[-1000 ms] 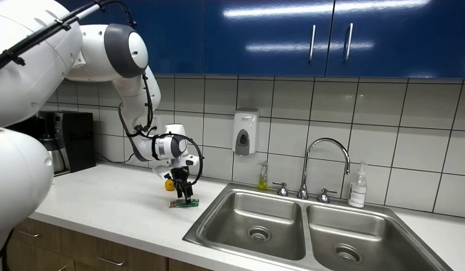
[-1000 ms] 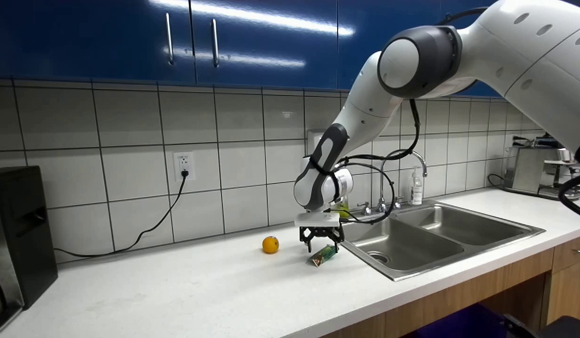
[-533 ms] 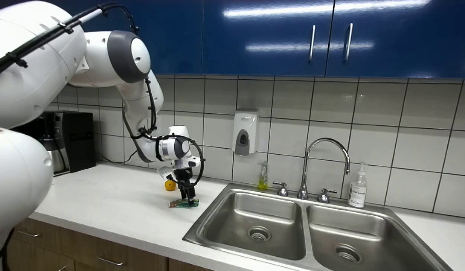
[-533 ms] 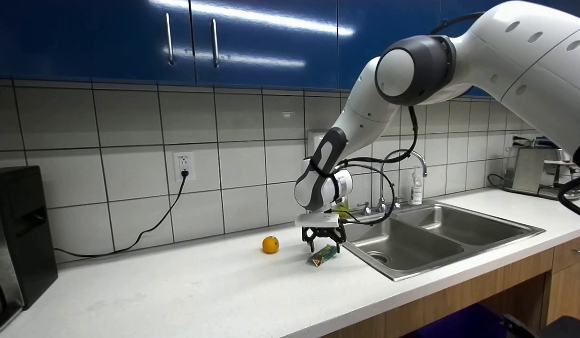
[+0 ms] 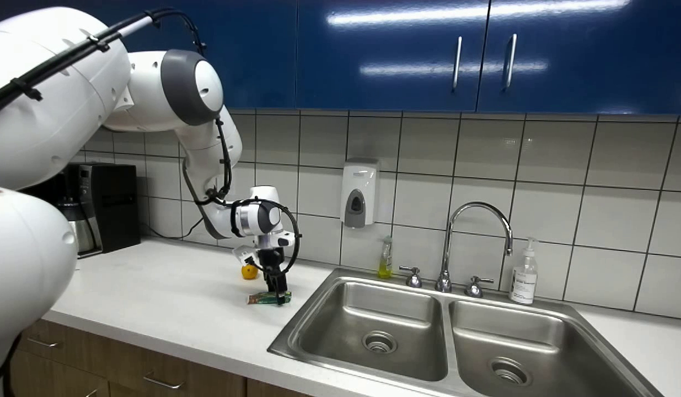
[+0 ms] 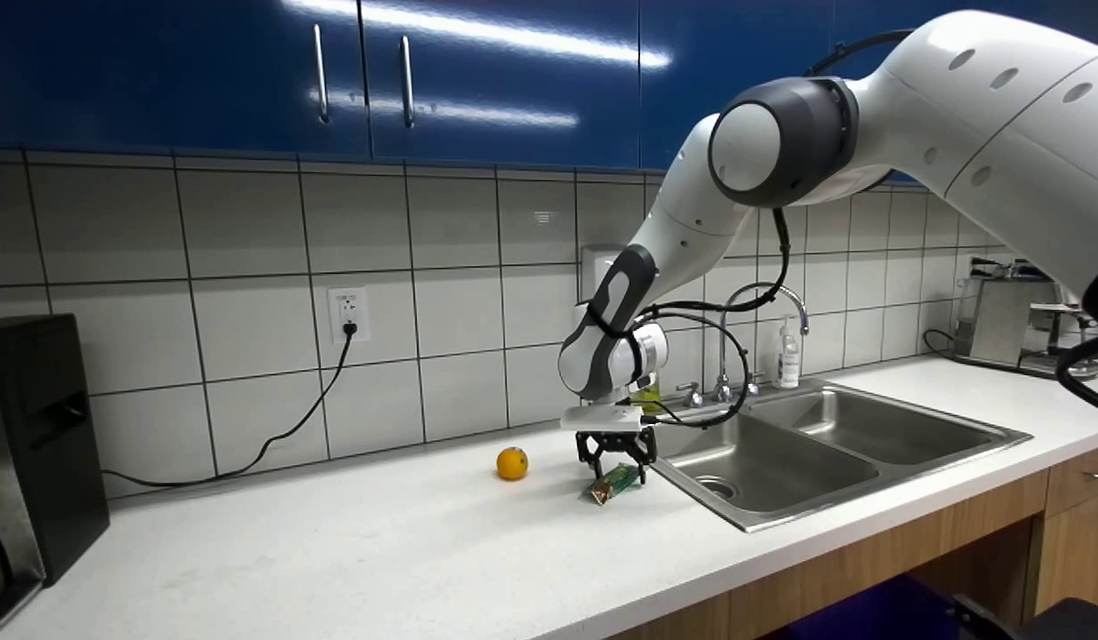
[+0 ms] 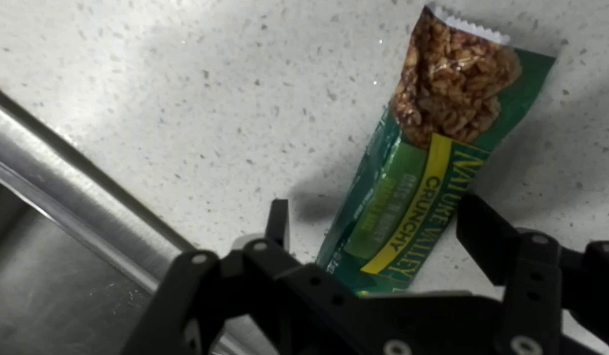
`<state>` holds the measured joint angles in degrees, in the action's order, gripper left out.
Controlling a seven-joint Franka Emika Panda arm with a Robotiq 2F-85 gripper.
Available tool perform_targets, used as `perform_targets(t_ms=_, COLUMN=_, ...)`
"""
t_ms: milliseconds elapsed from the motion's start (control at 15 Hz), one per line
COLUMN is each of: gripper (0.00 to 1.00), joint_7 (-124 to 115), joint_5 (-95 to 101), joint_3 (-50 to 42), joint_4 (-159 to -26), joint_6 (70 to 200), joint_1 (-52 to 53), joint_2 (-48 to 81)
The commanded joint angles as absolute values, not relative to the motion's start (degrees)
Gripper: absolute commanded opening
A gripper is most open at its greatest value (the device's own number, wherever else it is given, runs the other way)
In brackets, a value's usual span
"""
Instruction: Put the green snack packet in the left sink
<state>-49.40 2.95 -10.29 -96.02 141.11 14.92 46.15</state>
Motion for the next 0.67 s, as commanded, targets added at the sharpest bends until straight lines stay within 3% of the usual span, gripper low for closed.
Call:
perform_targets(t_ms=0, gripper=0.56, joint_7=-50.14, joint_5=1.90, joint_3=-9.38, joint_4=-93.76, joint_6=138.94, joint_1=13.75, joint_2=46.97)
perform_targets(t_ms=333, gripper=0.19, joint_7=-49.77, joint_5=0.68, joint_3=-8.91, joint_4=-93.07, joint_6=138.95, joint_1=13.53, joint_2=47.20)
perform_targets(t_ms=600, gripper=0.17, joint_7=-49.56, joint_5=0.68, joint_3=-8.82, joint_4=-92.87, joint_6=138.57, joint_1=13.52, joint_2=47.38)
